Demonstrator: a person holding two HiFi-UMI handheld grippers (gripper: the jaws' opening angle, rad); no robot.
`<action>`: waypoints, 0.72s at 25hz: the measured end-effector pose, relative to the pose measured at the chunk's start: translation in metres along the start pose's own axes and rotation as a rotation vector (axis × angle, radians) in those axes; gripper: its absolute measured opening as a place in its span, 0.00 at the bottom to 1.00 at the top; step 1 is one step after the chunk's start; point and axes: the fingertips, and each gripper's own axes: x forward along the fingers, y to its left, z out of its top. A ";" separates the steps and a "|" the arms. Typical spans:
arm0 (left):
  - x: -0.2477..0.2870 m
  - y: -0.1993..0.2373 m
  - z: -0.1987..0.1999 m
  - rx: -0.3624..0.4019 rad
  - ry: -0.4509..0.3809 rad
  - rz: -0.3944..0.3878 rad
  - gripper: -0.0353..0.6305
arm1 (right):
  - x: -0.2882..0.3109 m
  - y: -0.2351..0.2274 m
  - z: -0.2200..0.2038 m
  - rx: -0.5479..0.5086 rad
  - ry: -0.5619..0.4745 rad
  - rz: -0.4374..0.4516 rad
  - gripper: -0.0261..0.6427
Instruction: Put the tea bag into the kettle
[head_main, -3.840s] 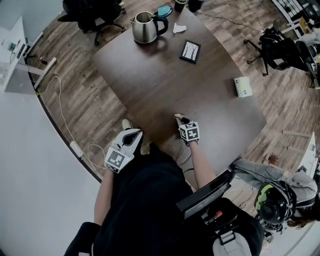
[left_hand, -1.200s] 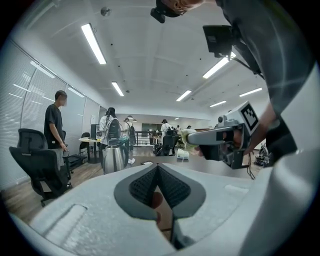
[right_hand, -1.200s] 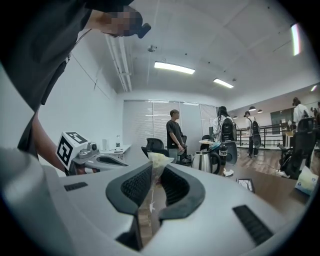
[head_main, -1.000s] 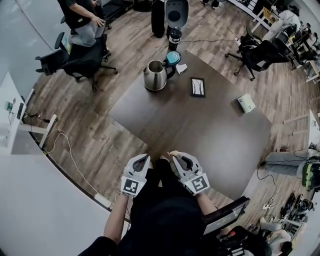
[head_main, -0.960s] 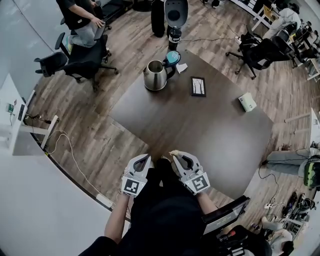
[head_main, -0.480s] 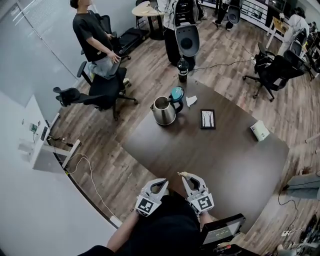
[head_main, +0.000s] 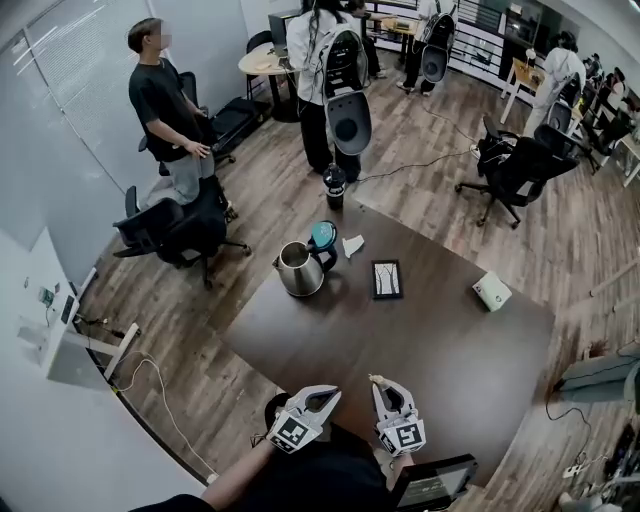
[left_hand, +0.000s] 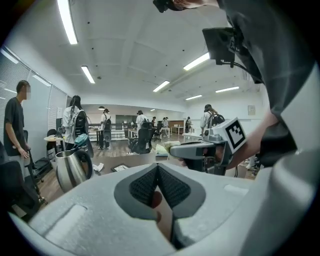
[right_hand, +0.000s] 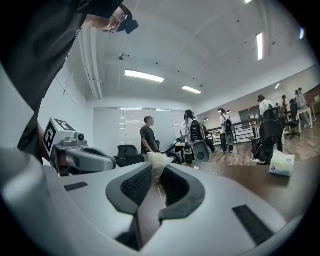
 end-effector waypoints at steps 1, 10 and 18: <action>0.002 0.002 0.001 0.005 -0.009 -0.021 0.06 | 0.000 -0.002 -0.001 -0.004 0.006 -0.021 0.12; -0.032 0.065 -0.015 0.008 -0.047 -0.080 0.06 | 0.042 0.033 0.008 -0.001 0.020 -0.114 0.12; -0.102 0.168 -0.034 -0.038 -0.101 0.041 0.06 | 0.118 0.102 0.006 -0.007 0.059 -0.073 0.12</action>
